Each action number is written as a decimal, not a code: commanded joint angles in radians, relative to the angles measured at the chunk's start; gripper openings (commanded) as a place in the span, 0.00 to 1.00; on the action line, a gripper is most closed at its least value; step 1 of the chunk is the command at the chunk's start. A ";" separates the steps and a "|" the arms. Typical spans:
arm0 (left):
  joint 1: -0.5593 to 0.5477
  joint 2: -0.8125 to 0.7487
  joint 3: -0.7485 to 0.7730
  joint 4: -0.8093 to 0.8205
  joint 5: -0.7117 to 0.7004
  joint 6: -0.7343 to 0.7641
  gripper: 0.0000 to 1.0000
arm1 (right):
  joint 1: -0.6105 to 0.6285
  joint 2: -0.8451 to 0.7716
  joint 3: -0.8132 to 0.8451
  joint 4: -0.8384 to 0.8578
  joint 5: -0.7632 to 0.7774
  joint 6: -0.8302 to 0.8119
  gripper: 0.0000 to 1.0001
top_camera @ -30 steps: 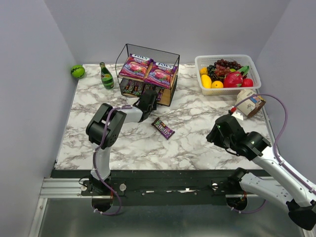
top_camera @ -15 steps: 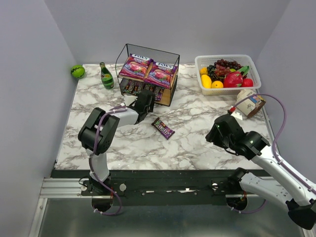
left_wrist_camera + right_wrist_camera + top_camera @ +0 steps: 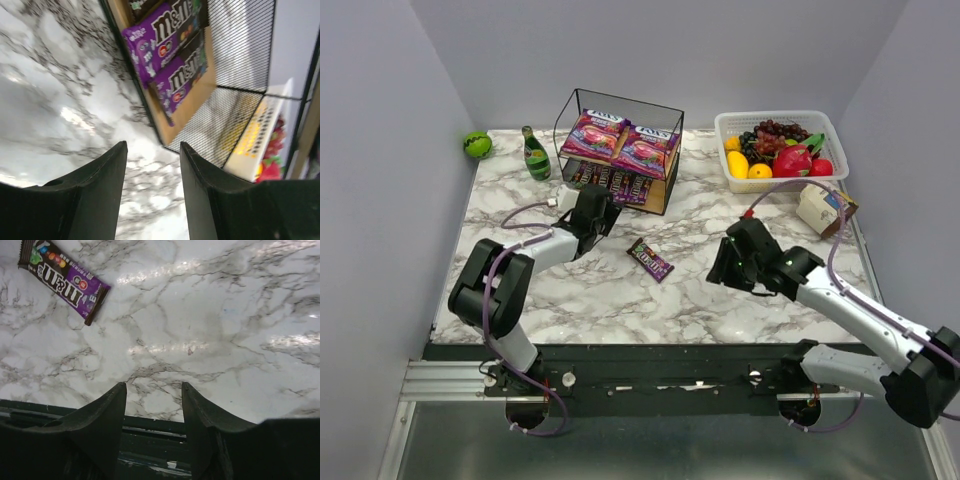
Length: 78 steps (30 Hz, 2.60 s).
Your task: Place and organize the candy bags onto the shelf
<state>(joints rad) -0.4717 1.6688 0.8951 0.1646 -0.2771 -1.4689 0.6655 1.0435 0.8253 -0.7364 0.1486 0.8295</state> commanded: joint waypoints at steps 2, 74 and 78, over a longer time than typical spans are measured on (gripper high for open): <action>0.094 -0.017 -0.007 -0.125 0.191 0.395 0.54 | -0.006 0.134 0.035 0.179 -0.214 -0.055 0.54; 0.182 0.131 0.062 -0.163 0.918 0.872 0.38 | -0.139 0.846 0.449 0.312 -0.327 -0.210 0.27; 0.182 0.105 0.042 -0.189 0.911 0.868 0.36 | -0.139 0.796 0.428 0.312 -0.331 -0.210 0.27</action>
<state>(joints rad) -0.2955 1.8179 0.9482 0.0219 0.6544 -0.6136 0.5251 1.9099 1.2591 -0.4065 -0.2012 0.6342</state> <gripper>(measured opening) 0.361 0.273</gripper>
